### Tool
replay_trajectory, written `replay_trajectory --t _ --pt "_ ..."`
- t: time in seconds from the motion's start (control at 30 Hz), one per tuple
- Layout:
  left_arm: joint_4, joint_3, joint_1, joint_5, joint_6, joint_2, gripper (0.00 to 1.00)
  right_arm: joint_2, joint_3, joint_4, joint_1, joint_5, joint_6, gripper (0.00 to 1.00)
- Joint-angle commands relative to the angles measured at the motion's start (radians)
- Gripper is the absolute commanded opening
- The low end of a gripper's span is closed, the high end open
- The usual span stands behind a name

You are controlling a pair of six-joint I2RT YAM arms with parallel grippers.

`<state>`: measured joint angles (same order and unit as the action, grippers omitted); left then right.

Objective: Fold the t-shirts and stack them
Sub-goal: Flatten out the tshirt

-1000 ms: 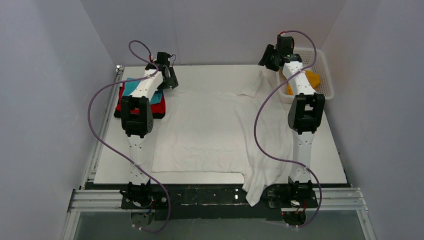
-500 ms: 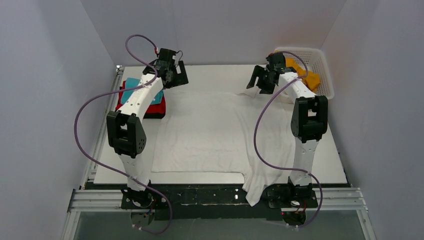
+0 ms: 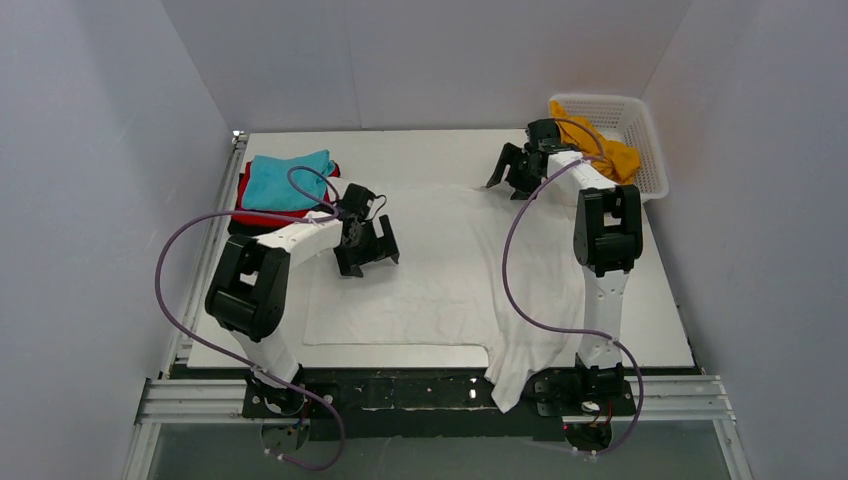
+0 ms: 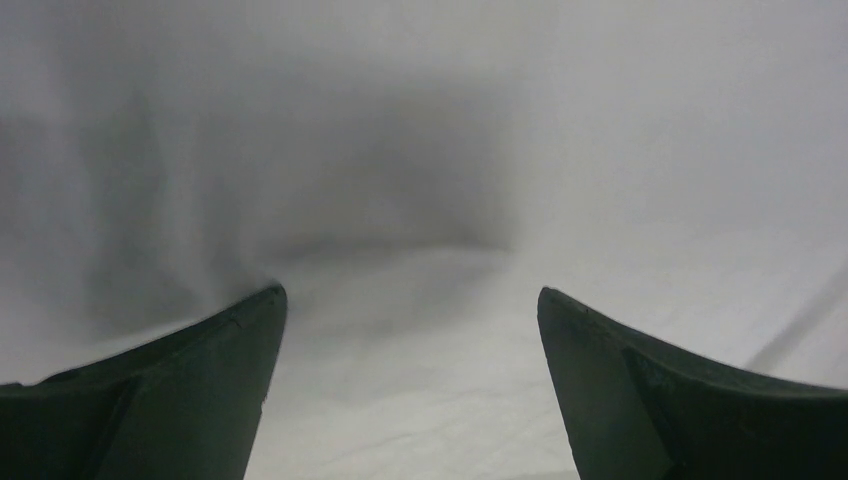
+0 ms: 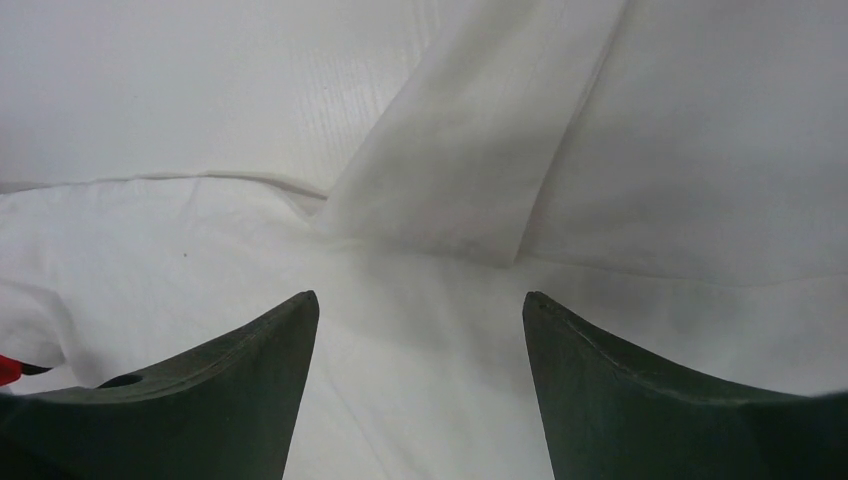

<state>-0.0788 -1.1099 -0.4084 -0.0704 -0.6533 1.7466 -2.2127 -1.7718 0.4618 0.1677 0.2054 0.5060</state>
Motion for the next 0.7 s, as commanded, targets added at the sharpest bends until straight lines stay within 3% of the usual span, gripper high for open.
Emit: replay_trajectory --t 0.0,0.43,0.57,0.67 --pt "0.0 0.107 -0.009 -0.016 -0.072 -0.078 0.98 -0.061 -0.066 -0.036 -0.003 0.009 0.028 0.83" --pt "0.106 0.236 -0.009 0.056 -0.024 -0.122 0.98 -0.186 -0.237 -0.189 0.009 0.083 0.133 0.81" --pt "0.106 0.252 -0.009 0.09 -0.013 -0.132 0.98 -0.255 -0.36 -0.282 0.042 0.091 0.183 0.81" --pt "0.113 0.25 -0.009 0.089 -0.014 -0.131 0.98 -0.393 -0.543 -0.354 0.047 0.155 0.287 0.82"
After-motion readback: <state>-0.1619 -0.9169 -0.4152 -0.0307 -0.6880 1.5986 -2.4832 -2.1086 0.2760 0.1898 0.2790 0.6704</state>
